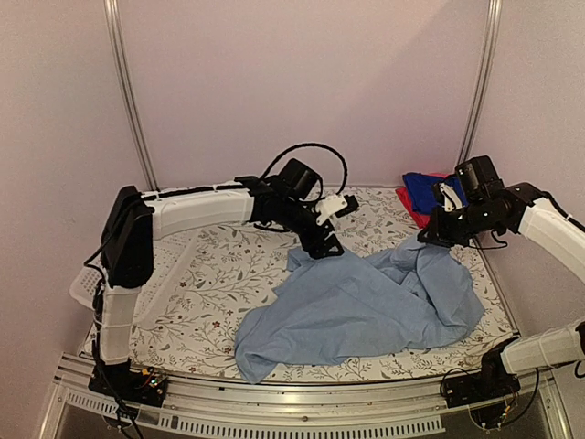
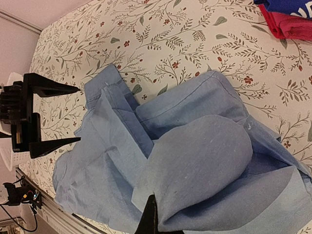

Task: Fold and stack the mixed laundry pile
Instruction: Adjust the crumpled shirt at the center of the board.

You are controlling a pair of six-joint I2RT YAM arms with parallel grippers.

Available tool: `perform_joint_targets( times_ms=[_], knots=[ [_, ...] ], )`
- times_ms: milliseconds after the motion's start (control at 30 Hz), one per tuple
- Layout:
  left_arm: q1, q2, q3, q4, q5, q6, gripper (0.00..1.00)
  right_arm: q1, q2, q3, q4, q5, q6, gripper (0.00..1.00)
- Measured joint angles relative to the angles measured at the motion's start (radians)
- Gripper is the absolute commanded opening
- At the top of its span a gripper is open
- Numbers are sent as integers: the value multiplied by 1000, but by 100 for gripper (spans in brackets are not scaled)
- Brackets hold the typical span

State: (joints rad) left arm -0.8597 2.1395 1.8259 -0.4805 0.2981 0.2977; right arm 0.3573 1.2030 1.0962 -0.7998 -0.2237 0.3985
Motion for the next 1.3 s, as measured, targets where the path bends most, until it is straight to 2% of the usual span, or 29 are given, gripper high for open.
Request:
perform_joint_targets(
  times_ms=[267,400,500,633,733,967,1133,1167,1300],
  knots=[
    [31,171,158,-119,59,280,84,-2,0,8,-21,5,-31,0],
    [55,204,232,-110,95,341,99,-5,5,25,-47,10,-52,0],
    [68,242,277,-87,126,367,99,-6,12,41,-61,12,-66,0],
    [73,297,296,-69,171,387,93,-14,24,45,-69,13,-79,0],
    [73,324,296,-68,201,396,82,-19,36,45,-69,13,-82,0],
    [81,334,294,-58,283,413,42,-26,58,54,-71,13,-88,0],
    [86,334,269,-61,306,423,3,-34,63,64,-72,13,-93,0],
    [86,333,260,-66,307,424,0,-37,64,65,-72,13,-93,0],
    [86,329,230,-86,298,431,0,-53,66,83,-76,13,-93,0]
  ],
)
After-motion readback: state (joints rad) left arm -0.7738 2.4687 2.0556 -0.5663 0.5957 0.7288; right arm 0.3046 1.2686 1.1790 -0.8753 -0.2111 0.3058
